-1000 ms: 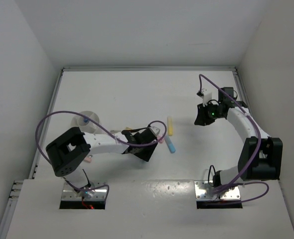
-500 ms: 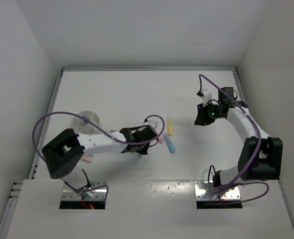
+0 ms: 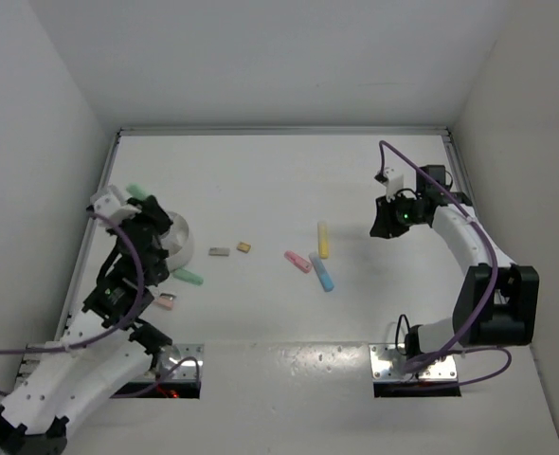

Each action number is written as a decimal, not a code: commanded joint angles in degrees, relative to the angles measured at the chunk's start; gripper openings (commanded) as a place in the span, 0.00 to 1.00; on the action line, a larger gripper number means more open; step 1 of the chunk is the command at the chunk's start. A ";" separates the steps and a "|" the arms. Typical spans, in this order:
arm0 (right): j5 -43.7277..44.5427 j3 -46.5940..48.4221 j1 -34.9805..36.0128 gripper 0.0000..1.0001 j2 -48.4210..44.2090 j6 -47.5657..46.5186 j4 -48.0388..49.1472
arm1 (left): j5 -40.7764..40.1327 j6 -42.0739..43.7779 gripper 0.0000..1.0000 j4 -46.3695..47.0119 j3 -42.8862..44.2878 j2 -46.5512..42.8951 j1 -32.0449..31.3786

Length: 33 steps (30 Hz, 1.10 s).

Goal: Sort the stationery into containers
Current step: Place the stationery into the container

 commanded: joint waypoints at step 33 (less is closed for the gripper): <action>-2.84 2.34 0.15 0.19 -2.72 -2.25 -0.59 | -3.41 -2.25 0.00 14.73 -9.31 23.95 27.80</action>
